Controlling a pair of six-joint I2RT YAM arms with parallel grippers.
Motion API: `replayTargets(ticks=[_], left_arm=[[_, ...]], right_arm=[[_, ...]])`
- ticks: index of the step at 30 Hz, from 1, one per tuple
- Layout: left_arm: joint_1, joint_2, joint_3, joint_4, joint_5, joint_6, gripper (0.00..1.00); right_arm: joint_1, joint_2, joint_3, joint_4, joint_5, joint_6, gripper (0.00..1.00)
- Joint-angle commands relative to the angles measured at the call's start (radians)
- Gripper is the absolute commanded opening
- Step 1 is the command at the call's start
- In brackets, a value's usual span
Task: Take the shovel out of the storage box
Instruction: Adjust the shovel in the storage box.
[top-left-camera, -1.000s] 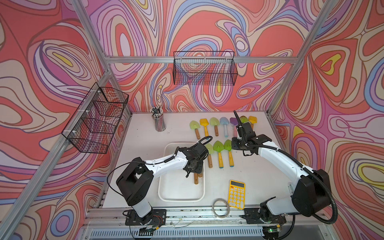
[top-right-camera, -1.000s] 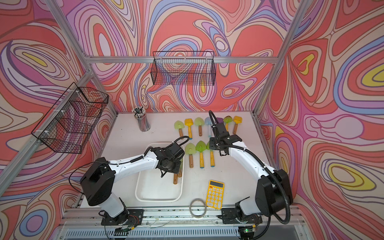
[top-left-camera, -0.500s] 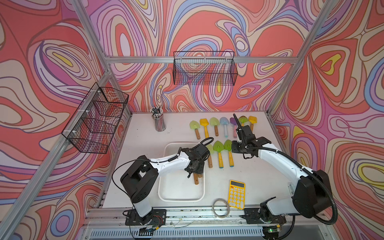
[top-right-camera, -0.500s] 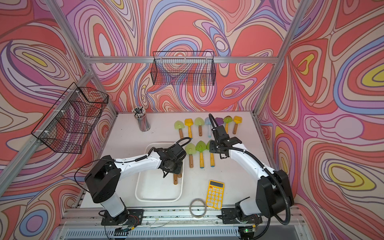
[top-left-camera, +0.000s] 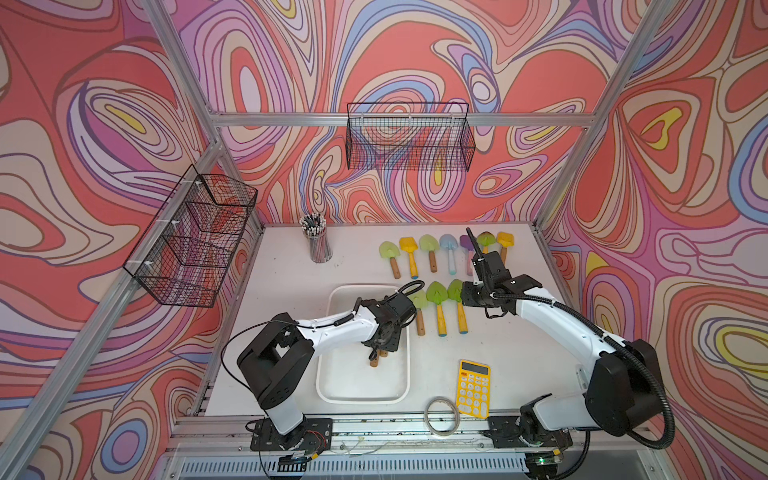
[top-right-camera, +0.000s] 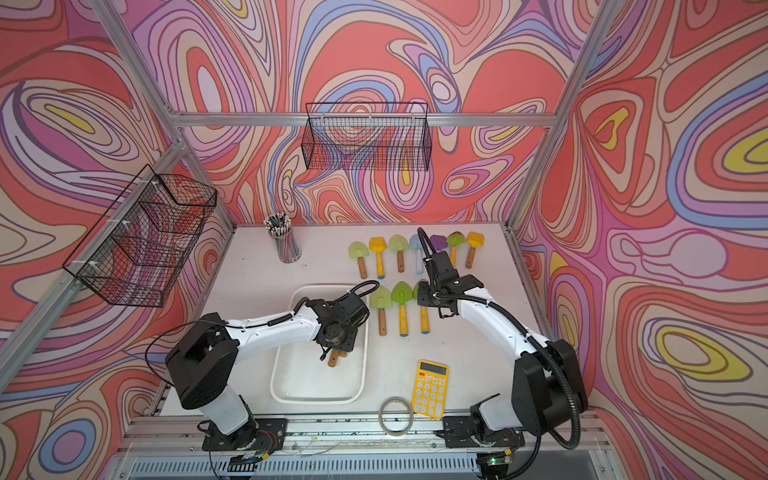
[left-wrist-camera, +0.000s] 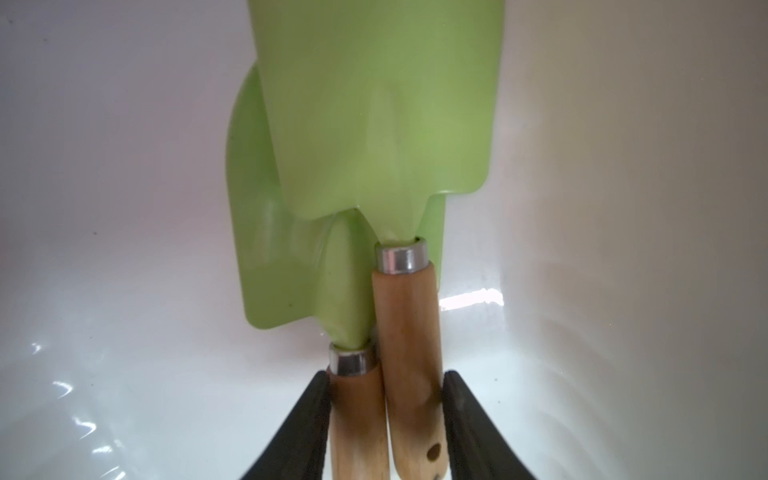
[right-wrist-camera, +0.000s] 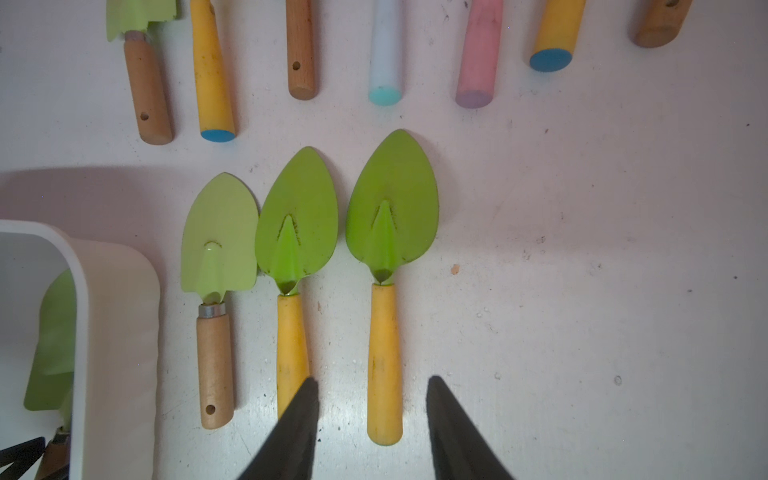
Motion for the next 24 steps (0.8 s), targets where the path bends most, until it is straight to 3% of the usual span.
replayTargets(ticks=[1,5,24], left_arm=[[-0.021,-0.077,-0.019,-0.007,-0.033,0.006,0.46],[-0.056,-0.090,0.026,-0.050,-0.098,0.015,0.45],[-0.073,0.043,0.038,-0.042,-0.051,-0.026,0.36]], right_arm=[[-0.003,-0.011,-0.020,0.016,-0.007,0.011,0.45],[-0.003,-0.010,-0.031,0.026,-0.014,0.014,0.45],[-0.003,0.000,-0.038,0.042,-0.017,0.003,0.45]])
